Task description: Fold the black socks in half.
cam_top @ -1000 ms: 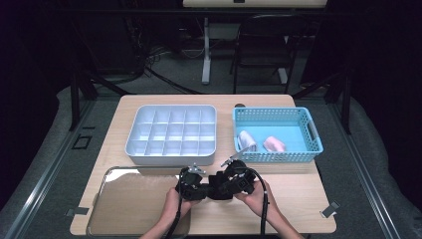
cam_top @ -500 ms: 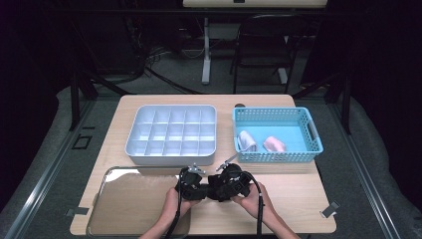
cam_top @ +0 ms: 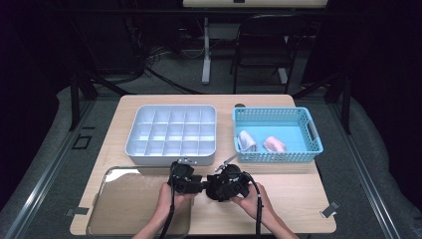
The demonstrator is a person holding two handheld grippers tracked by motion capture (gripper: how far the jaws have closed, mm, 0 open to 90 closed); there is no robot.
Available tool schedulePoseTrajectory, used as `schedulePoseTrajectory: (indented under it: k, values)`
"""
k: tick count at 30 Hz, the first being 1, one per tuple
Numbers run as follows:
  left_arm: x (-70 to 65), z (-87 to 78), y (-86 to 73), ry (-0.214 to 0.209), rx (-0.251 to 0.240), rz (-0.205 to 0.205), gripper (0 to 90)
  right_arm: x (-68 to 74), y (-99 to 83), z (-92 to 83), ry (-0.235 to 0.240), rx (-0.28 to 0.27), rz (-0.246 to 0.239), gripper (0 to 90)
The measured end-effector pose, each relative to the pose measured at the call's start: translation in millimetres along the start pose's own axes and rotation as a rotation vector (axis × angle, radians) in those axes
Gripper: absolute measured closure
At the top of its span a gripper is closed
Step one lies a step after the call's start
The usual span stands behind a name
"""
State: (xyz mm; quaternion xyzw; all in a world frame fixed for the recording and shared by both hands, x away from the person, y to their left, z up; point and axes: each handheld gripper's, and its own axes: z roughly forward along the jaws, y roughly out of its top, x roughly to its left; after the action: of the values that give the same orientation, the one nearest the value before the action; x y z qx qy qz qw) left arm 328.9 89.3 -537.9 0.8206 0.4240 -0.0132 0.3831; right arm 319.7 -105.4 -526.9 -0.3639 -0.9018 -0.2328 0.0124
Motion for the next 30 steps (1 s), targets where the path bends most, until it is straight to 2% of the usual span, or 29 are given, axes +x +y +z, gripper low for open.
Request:
schedulePoseTrajectory:
  k: [3, 4, 7, 12, 15, 16, 17, 18, 20, 22, 25, 26, 27, 28, 29, 30]
  values:
    - [-2.2, -3.6, 8.1, -0.034, -0.033, -0.02, 48.5, 0.9, -0.3, 0.5, -0.005, 0.004, -0.003, 77.0]
    - [-3.5, -3.4, 11.3, -0.046, -0.036, -0.019, 48.5, 1.9, -0.6, 1.8, 0.001, -0.01, 0.006, 76.9]
    - [-6.9, 0.9, 17.7, -0.048, -0.037, -0.012, 46.3, 2.1, 0.0, 1.6, -0.011, 0.001, -0.005, 77.0]
    - [-5.5, 17.1, 23.6, -0.025, 0.011, -0.016, 41.3, 2.4, -0.6, 3.0, -0.008, -0.013, 0.012, 77.0]
    - [-3.9, 28.1, 21.9, -0.003, 0.051, -0.014, 42.0, 5.1, -2.2, 4.5, -0.027, -0.026, 0.038, 76.0]
    - [-3.7, 30.8, 21.0, 0.001, 0.065, -0.005, 42.8, 6.4, -2.3, 4.6, -0.039, -0.018, 0.033, 74.3]
    - [-3.4, 33.0, 20.1, 0.007, 0.072, 0.0, 43.4, 8.8, -3.3, 6.0, -0.04, -0.037, 0.047, 72.5]
    - [-2.7, 34.9, 19.0, 0.01, 0.077, -0.003, 43.4, 9.4, -3.2, 4.7, -0.05, -0.018, 0.029, 70.4]
    - [-1.5, 36.6, 18.2, 0.01, 0.078, -0.003, 43.4, 11.7, -4.1, 4.7, -0.037, -0.038, 0.055, 64.9]
    - [-0.7, 36.6, 17.5, 0.016, 0.08, 0.002, 43.4, 10.0, -4.5, 0.8, -0.02, -0.02, 0.04, 57.6]
    - [0.5, 37.1, 16.8, 0.013, 0.077, 0.002, 43.5, 10.0, -9.3, -7.8, -0.031, -0.061, 0.062, 50.8]
    - [1.9, 36.8, 16.8, 0.013, 0.082, 0.009, 43.5, 8.5, -10.8, -11.2, -0.04, -0.055, 0.069, 48.5]
    - [2.0, 37.2, 16.6, 0.01, 0.078, -0.001, 43.3, 7.3, -12.2, -11.4, -0.047, -0.068, 0.089, 47.4]
    - [2.0, 37.2, 16.6, 0.01, 0.078, -0.001, 43.3, 3.7, -13.1, -11.8, -0.056, -0.058, 0.089, 47.3]
    - [3.0, 37.2, 16.7, 0.002, 0.083, -0.002, 43.2, 0.0, -14.0, -8.5, -0.065, -0.046, 0.11, 47.0]
    - [3.6, 37.0, 16.7, -0.004, 0.089, -0.001, 43.1, -2.6, -13.7, -6.2, -0.057, -0.03, 0.12, 47.0]
